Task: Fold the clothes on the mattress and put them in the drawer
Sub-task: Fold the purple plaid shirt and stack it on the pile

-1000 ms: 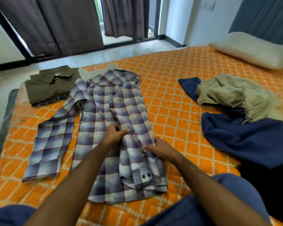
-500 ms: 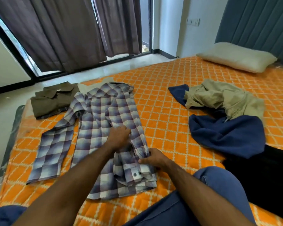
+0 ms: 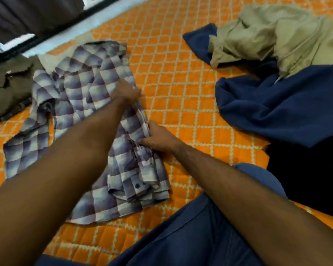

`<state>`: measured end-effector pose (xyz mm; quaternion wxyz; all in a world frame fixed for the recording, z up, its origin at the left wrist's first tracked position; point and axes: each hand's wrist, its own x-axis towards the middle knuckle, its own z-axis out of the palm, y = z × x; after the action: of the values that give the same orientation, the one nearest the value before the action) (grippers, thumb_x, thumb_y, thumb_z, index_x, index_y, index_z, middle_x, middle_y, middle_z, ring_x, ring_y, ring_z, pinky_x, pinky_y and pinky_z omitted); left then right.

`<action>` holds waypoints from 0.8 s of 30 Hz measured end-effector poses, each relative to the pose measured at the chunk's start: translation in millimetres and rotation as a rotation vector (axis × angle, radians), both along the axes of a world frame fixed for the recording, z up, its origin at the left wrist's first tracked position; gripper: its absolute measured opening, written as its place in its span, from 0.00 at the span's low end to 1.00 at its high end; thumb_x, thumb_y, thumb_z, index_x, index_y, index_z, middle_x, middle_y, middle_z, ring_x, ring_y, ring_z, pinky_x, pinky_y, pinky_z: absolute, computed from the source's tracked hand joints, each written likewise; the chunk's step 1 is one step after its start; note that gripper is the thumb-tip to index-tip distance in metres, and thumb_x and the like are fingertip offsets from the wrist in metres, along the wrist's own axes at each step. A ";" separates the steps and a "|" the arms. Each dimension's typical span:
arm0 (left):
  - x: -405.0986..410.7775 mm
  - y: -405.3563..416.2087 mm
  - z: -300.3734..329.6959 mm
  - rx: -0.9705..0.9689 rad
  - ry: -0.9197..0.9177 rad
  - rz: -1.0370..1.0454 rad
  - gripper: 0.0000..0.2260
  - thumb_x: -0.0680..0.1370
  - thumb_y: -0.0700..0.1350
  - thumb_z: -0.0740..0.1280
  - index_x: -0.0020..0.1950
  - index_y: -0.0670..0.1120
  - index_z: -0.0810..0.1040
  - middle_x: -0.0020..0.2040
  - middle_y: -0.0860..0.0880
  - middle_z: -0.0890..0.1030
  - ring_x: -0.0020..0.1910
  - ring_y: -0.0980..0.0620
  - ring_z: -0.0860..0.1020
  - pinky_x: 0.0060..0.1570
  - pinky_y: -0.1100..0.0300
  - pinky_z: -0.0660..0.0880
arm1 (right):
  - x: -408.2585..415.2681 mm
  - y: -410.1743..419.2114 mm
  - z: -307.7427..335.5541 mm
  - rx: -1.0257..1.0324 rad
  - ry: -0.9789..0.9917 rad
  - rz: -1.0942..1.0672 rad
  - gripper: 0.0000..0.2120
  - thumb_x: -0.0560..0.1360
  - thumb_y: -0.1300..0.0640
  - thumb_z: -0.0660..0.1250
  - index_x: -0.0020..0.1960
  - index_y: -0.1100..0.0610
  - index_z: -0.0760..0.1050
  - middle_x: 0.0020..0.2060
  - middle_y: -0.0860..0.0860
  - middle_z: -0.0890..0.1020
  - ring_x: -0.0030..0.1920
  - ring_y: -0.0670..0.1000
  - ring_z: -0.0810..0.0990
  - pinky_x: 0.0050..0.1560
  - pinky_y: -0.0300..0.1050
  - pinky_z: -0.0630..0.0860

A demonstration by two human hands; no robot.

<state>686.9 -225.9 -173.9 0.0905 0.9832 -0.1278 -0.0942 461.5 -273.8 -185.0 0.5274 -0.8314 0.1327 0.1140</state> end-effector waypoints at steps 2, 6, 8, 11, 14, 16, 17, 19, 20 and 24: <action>10.4 -8.6 2.0 0.046 -0.052 0.052 0.38 0.77 0.60 0.65 0.78 0.36 0.59 0.73 0.37 0.70 0.69 0.36 0.73 0.62 0.47 0.73 | 5.5 1.0 -1.1 0.002 -0.051 -0.020 0.27 0.76 0.53 0.73 0.66 0.63 0.65 0.60 0.63 0.79 0.58 0.63 0.79 0.45 0.46 0.68; 31.8 -27.0 2.2 0.120 -0.122 0.080 0.31 0.76 0.59 0.65 0.71 0.40 0.67 0.67 0.38 0.77 0.61 0.36 0.79 0.57 0.48 0.77 | 25.4 -0.5 -0.2 0.065 -0.106 -0.056 0.25 0.76 0.56 0.72 0.66 0.63 0.64 0.57 0.63 0.80 0.54 0.62 0.80 0.43 0.44 0.67; 40.6 -33.2 3.1 0.158 -0.116 0.069 0.29 0.78 0.56 0.66 0.72 0.40 0.66 0.68 0.38 0.76 0.64 0.36 0.76 0.59 0.46 0.75 | 35.9 -1.3 -1.6 0.066 -0.129 -0.037 0.26 0.76 0.57 0.71 0.68 0.63 0.62 0.56 0.63 0.80 0.54 0.63 0.80 0.44 0.46 0.68; 52.7 -38.2 -2.0 0.215 -0.144 0.005 0.23 0.80 0.48 0.63 0.72 0.38 0.68 0.69 0.37 0.74 0.66 0.35 0.74 0.61 0.45 0.73 | 42.5 -6.4 -2.2 0.090 -0.132 -0.003 0.27 0.77 0.59 0.70 0.71 0.63 0.62 0.59 0.63 0.79 0.57 0.62 0.80 0.48 0.46 0.71; 62.2 -47.2 -2.2 0.164 -0.149 -0.026 0.21 0.83 0.46 0.59 0.72 0.36 0.68 0.70 0.35 0.73 0.68 0.36 0.73 0.64 0.46 0.71 | 44.3 -26.3 2.8 0.134 -0.126 0.015 0.30 0.78 0.59 0.69 0.75 0.61 0.60 0.64 0.61 0.77 0.60 0.59 0.78 0.54 0.46 0.74; 69.4 -63.2 0.8 0.080 -0.132 0.005 0.20 0.83 0.46 0.58 0.71 0.36 0.68 0.69 0.36 0.74 0.67 0.37 0.74 0.64 0.47 0.71 | 47.4 -50.1 3.4 0.118 -0.126 0.023 0.32 0.77 0.58 0.70 0.76 0.60 0.60 0.66 0.60 0.77 0.62 0.59 0.78 0.59 0.49 0.76; 72.3 -75.0 3.1 0.041 -0.132 0.024 0.19 0.83 0.46 0.57 0.70 0.36 0.69 0.69 0.36 0.74 0.67 0.37 0.74 0.64 0.47 0.71 | 50.2 -65.8 2.8 0.101 -0.120 0.018 0.31 0.76 0.58 0.70 0.75 0.59 0.62 0.66 0.59 0.77 0.62 0.58 0.78 0.58 0.47 0.75; 76.3 -96.4 3.1 -0.046 -0.112 0.044 0.18 0.83 0.44 0.56 0.69 0.36 0.71 0.69 0.35 0.73 0.67 0.35 0.73 0.64 0.44 0.72 | 50.3 -98.1 4.5 0.081 -0.114 0.009 0.29 0.75 0.60 0.71 0.73 0.58 0.65 0.65 0.57 0.77 0.62 0.54 0.77 0.56 0.42 0.72; 73.7 -110.1 4.4 -0.075 -0.089 0.039 0.18 0.84 0.43 0.55 0.70 0.36 0.71 0.70 0.35 0.71 0.67 0.34 0.72 0.64 0.44 0.72 | 50.5 -116.8 6.2 0.062 -0.115 0.008 0.27 0.75 0.60 0.71 0.72 0.59 0.67 0.65 0.56 0.78 0.61 0.53 0.77 0.56 0.43 0.73; 64.5 -152.1 4.4 -0.200 -0.052 -0.002 0.20 0.81 0.42 0.60 0.71 0.36 0.69 0.66 0.36 0.76 0.65 0.36 0.75 0.61 0.47 0.73 | 45.1 -179.1 9.7 -0.051 -0.066 -0.020 0.23 0.76 0.58 0.72 0.69 0.57 0.69 0.61 0.55 0.79 0.58 0.55 0.79 0.59 0.52 0.77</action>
<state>751.4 -378.0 -169.5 0.1847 0.9712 -0.1397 -0.0557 506.6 -452.9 -175.3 0.5111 -0.8466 0.1266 0.0779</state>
